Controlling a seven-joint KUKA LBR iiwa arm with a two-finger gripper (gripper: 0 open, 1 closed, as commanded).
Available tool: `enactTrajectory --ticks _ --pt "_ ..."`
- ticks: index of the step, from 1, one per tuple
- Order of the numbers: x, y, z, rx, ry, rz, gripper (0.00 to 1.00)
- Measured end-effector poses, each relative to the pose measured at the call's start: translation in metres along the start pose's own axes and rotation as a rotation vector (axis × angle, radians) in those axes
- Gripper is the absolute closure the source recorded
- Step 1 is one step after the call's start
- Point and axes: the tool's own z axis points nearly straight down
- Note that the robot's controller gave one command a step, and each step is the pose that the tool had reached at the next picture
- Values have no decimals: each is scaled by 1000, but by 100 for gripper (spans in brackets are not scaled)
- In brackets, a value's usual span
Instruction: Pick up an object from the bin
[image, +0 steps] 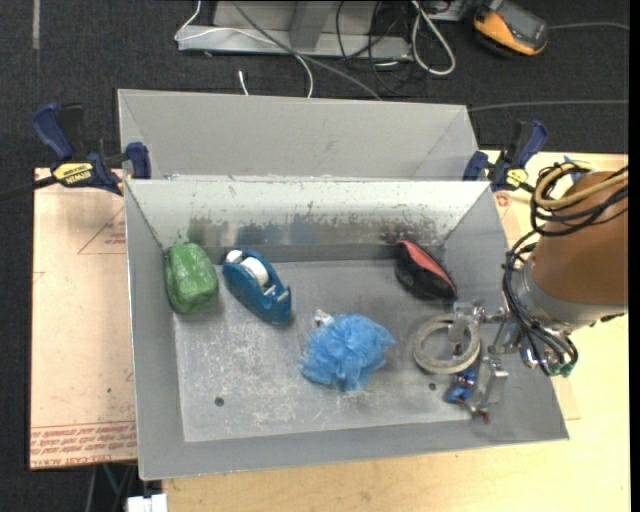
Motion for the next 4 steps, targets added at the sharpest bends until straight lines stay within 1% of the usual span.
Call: enactTrajectory --ticks 1,2,3,4 --pt "-2 1 -3 1 -7 -4 0" --pt "-8 -21 109 -1 -9 244 0" --pt "-12 -7 53 1 -15 160 0" --pt "-21 -1 88 0 -8 -363 0"
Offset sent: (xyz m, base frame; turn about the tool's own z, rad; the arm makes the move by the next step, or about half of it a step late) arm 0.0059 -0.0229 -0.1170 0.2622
